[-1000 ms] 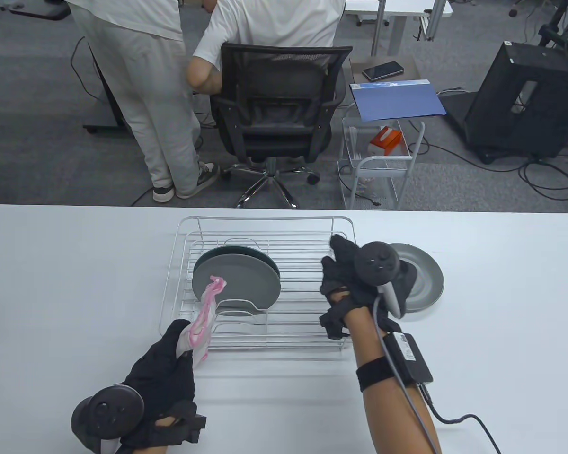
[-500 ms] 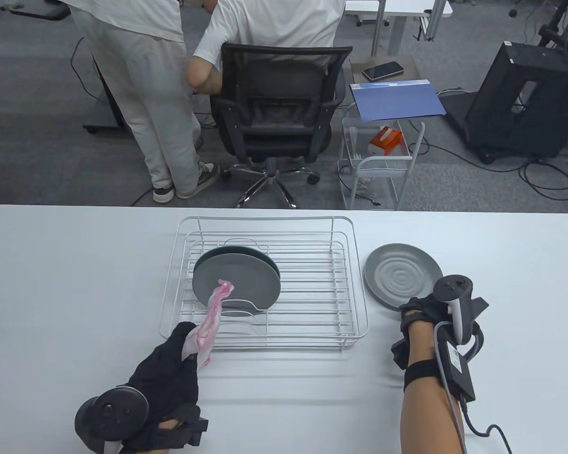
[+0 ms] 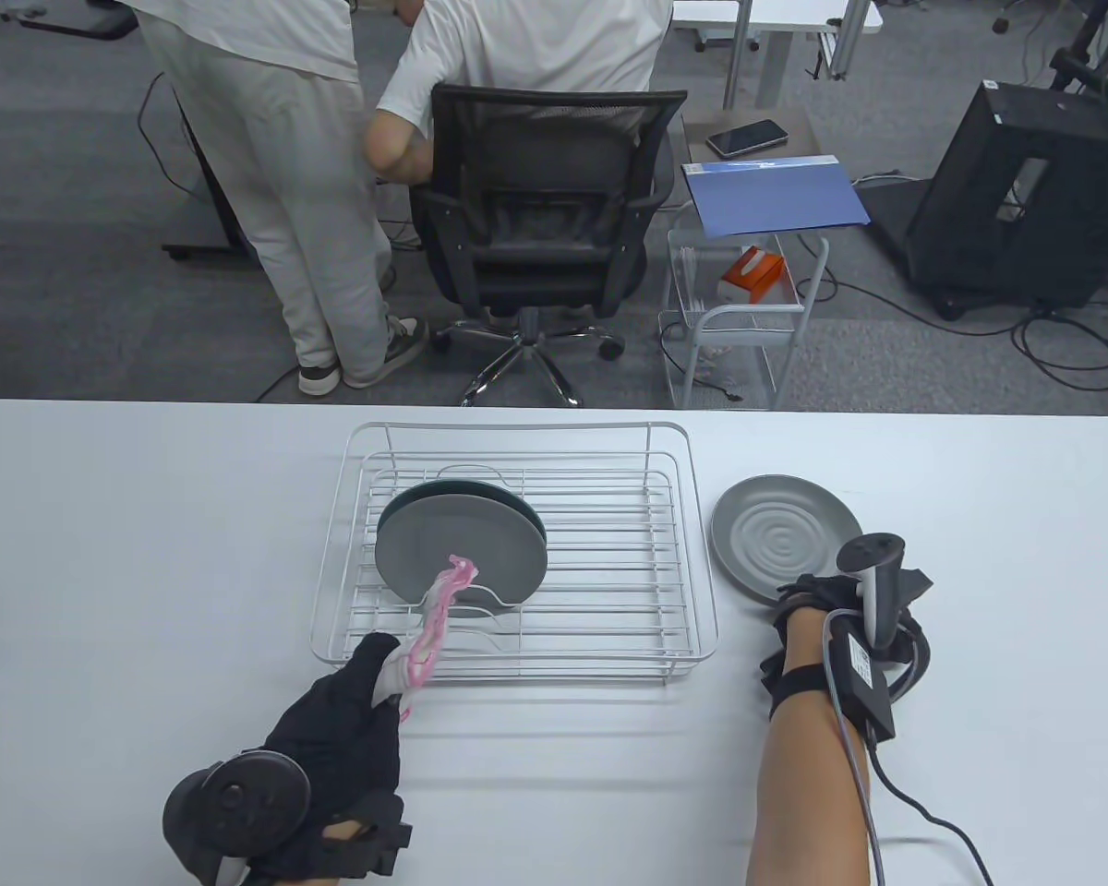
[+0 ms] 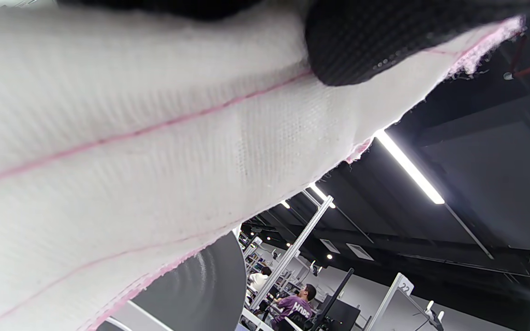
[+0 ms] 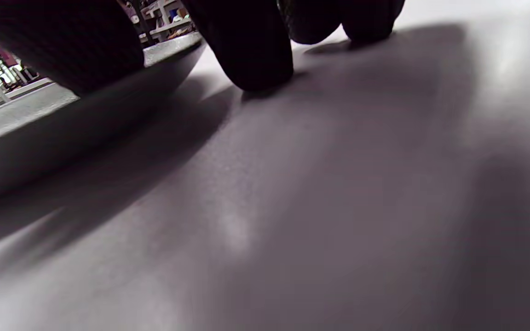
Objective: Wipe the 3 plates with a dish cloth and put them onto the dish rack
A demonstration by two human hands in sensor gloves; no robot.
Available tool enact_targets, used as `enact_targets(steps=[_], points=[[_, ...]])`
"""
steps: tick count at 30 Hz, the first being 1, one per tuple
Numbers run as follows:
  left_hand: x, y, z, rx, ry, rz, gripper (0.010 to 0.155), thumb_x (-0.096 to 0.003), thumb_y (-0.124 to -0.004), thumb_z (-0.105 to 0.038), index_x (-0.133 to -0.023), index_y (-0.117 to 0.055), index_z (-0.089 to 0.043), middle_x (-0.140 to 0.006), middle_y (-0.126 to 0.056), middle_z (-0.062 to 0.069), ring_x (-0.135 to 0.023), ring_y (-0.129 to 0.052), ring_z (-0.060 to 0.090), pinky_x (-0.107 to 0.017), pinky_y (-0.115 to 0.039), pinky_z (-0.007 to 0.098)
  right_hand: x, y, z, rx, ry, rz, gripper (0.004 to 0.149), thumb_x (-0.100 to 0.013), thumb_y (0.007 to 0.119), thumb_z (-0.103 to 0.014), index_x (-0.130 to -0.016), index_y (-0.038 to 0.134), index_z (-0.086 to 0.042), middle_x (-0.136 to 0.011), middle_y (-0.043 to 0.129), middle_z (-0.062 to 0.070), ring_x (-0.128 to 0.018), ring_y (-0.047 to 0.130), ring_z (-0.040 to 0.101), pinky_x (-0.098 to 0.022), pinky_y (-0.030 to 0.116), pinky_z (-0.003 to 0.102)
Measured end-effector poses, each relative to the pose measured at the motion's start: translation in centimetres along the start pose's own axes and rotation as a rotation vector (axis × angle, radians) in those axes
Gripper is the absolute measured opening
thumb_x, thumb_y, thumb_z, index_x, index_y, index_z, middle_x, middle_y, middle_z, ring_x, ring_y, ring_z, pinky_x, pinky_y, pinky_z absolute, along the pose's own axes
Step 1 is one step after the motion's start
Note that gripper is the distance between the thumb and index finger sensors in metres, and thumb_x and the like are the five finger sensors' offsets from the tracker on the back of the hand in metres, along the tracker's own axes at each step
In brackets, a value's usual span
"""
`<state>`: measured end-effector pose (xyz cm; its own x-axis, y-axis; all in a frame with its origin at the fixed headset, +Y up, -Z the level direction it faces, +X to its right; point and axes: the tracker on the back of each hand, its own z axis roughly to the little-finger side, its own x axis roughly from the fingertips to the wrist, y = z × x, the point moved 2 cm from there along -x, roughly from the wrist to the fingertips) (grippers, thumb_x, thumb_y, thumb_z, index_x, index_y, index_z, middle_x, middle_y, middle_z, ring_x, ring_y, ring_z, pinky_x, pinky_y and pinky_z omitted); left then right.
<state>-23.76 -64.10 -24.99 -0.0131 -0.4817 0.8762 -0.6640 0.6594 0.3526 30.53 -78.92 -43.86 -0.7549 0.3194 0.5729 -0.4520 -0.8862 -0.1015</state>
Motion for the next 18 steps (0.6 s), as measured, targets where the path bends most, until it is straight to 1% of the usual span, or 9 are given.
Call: enact_targets(steps=[1,3,5,7,10,14,18], points=[[0.0,-0.1,0.1,-0.004,0.003,0.006,0.049,-0.0530,-0.076,-0.038,-0.098,-0.075,-0.017,-0.082,-0.101,0.014,-0.074,-0.101,0.039,-0.060,-0.072,0.058,-0.1,0.2,0.0,-0.007,0.003,0.000,0.067,-0.046,0.082,-0.053,-0.076,0.070,0.006,-0.096,0.035,0.029,-0.083,0.041,0.054,-0.059,0.033,0.070],[-0.1,-0.4,0.2,-0.010,0.009,0.021,0.050,-0.0531,-0.076,-0.039,-0.098,-0.075,-0.017,-0.082,-0.101,0.014,-0.074,-0.101,0.039,-0.060,-0.071,0.058,-0.1,0.5,0.1,-0.024,0.025,0.043,0.066,-0.045,0.083,-0.053,-0.073,0.071,0.005,-0.095,0.034,0.028,-0.081,0.040,0.053,-0.059,0.035,0.071],[-0.2,-0.5,0.3,-0.013,0.013,0.029,0.050,-0.0530,-0.076,-0.039,-0.098,-0.076,-0.017,-0.082,-0.101,0.014,-0.074,-0.101,0.039,-0.060,-0.071,0.058,-0.2,0.6,0.4,-0.084,0.067,0.051,0.063,-0.045,0.084,-0.051,-0.070,0.073,0.005,-0.096,0.031,0.027,-0.082,0.036,0.051,-0.060,0.032,0.071],[-0.2,-0.5,0.3,-0.015,0.013,0.030,0.050,-0.0531,-0.076,-0.039,-0.098,-0.075,-0.017,-0.082,-0.101,0.014,-0.074,-0.101,0.039,-0.060,-0.071,0.058,-0.3,0.6,0.6,-0.172,0.090,0.056,0.058,-0.044,0.086,-0.044,-0.067,0.075,0.008,-0.096,0.029,0.026,-0.082,0.032,0.050,-0.060,0.029,0.070],[-0.1,-0.5,0.3,-0.018,0.010,0.029,0.050,-0.0531,-0.076,-0.039,-0.098,-0.075,-0.017,-0.082,-0.101,0.014,-0.074,-0.101,0.039,-0.060,-0.072,0.059,-0.3,0.5,1.1,-0.228,0.106,0.042,0.054,-0.044,0.085,-0.039,-0.065,0.076,0.009,-0.096,0.028,0.025,-0.083,0.030,0.048,-0.061,0.027,0.068],[-0.1,-0.5,0.3,-0.009,0.010,0.030,0.050,-0.0531,-0.076,-0.039,-0.098,-0.075,-0.017,-0.082,-0.101,0.014,-0.075,-0.101,0.039,-0.060,-0.072,0.058,0.1,-0.2,2.0,-0.409,0.137,0.012,0.049,-0.044,0.082,-0.036,-0.066,0.072,0.006,-0.096,0.028,0.024,-0.084,0.029,0.047,-0.060,0.023,0.068],[-0.1,-0.5,0.4,0.001,0.013,0.029,0.050,-0.0531,-0.076,-0.039,-0.098,-0.075,-0.017,-0.082,-0.101,0.014,-0.075,-0.101,0.039,-0.060,-0.072,0.058,0.7,-1.5,3.0,-0.585,0.136,0.000,0.046,-0.045,0.078,-0.031,-0.067,0.069,0.009,-0.095,0.031,0.025,-0.083,0.036,0.050,-0.060,0.026,0.070]])
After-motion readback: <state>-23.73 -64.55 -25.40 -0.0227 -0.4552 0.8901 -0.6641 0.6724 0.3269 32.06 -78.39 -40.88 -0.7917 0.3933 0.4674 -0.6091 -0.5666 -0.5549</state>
